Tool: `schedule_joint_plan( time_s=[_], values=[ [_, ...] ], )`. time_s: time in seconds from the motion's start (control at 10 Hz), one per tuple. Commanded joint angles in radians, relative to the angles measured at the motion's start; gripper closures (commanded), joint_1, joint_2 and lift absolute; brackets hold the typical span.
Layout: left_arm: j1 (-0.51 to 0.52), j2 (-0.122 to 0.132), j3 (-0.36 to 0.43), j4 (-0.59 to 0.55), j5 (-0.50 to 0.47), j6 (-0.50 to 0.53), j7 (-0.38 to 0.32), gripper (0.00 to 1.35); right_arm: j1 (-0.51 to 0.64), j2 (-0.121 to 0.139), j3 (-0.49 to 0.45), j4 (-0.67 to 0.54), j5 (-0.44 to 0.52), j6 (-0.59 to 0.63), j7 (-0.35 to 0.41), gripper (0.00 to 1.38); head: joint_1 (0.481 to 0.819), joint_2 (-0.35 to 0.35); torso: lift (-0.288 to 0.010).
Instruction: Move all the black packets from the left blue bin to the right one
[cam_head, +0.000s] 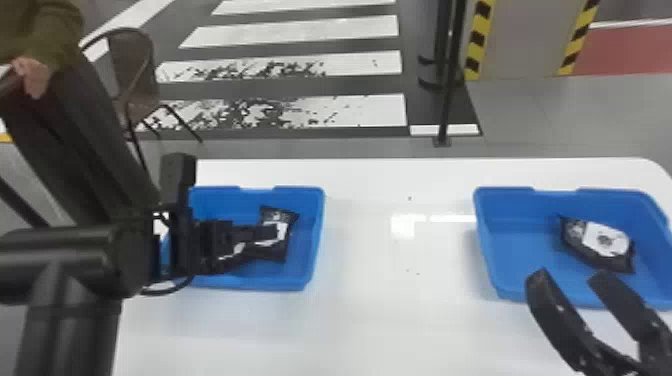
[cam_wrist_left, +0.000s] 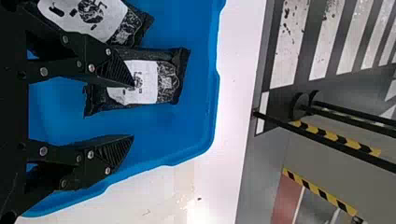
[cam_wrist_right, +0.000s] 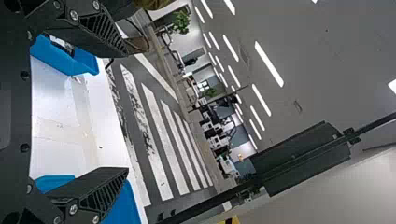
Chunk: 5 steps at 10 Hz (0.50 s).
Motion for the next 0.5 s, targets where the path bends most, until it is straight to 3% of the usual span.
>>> schedule_joint_plan(
  time_s=[0.0,0.4],
  values=[
    [-0.068,0.012,-0.048,0.022,-0.028,0.096,0.017,0.13,-0.007,-0.001,0.006,0.007,-0.004,0.003,0.003,0.16,0.695,0.150,-0.140],
    [-0.235,0.007,-0.112,0.248,-0.084,0.138,0.073,0.13,-0.012,-0.001,0.008,0.017,-0.014,0.005,0.008,0.16,0.695,0.155,-0.140]
  ],
)
